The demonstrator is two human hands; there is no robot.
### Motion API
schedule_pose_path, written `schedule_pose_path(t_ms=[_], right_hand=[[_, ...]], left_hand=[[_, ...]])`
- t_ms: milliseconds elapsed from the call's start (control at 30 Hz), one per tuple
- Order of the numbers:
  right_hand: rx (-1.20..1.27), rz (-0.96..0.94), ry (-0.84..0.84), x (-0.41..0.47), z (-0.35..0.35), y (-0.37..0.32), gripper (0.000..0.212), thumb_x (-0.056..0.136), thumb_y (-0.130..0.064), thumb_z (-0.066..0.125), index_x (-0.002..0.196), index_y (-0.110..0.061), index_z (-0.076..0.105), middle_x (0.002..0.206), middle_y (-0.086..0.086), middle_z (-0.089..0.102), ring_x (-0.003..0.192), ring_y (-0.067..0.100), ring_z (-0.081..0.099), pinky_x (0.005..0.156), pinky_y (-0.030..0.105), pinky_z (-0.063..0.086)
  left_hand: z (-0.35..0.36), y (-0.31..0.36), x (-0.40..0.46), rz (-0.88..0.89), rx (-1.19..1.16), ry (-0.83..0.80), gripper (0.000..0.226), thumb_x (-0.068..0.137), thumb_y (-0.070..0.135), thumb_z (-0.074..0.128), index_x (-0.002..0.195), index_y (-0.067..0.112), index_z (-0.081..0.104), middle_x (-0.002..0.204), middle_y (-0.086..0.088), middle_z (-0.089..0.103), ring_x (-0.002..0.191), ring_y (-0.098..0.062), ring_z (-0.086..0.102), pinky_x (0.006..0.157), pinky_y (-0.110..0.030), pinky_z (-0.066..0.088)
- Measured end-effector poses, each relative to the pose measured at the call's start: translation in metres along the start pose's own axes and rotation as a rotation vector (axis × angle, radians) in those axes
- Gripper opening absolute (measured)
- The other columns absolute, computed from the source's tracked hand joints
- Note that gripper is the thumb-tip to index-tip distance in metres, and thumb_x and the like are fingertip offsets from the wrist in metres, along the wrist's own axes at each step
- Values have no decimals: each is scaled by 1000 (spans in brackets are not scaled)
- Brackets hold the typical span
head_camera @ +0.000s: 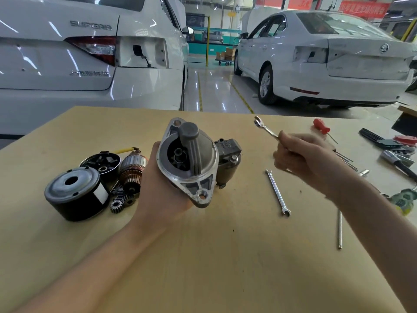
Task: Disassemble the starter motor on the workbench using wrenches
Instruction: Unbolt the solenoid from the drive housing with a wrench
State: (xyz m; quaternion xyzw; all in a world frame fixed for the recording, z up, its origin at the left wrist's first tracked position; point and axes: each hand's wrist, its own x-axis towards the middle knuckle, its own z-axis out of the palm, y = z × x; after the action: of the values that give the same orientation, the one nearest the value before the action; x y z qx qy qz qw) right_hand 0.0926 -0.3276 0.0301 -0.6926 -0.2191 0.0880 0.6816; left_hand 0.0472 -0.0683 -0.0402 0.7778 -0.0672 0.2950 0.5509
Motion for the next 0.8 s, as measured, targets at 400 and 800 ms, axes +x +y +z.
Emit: schedule_pose_path(t_ms=[400,800], right_hand=[[213,260,199,11,81,34,36,71,-59,71,73,-24,63,45,-2,38,33,10,25,36,17,19],[-471,197,99,58,75,-6,34,76,-58,68,87,-26,73,76,-2,74,70,15,72,67,29,58]], left_hand=[[12,35,-11,-85,-117,43,67,55,7,92,114,11,59,106,-1,68,98,-10,65,84,-29,54],[22,43,-30,-236,-661,-230,67,73,25,66,135,12,44,126,-5,62,120,-20,57,103,-40,45]])
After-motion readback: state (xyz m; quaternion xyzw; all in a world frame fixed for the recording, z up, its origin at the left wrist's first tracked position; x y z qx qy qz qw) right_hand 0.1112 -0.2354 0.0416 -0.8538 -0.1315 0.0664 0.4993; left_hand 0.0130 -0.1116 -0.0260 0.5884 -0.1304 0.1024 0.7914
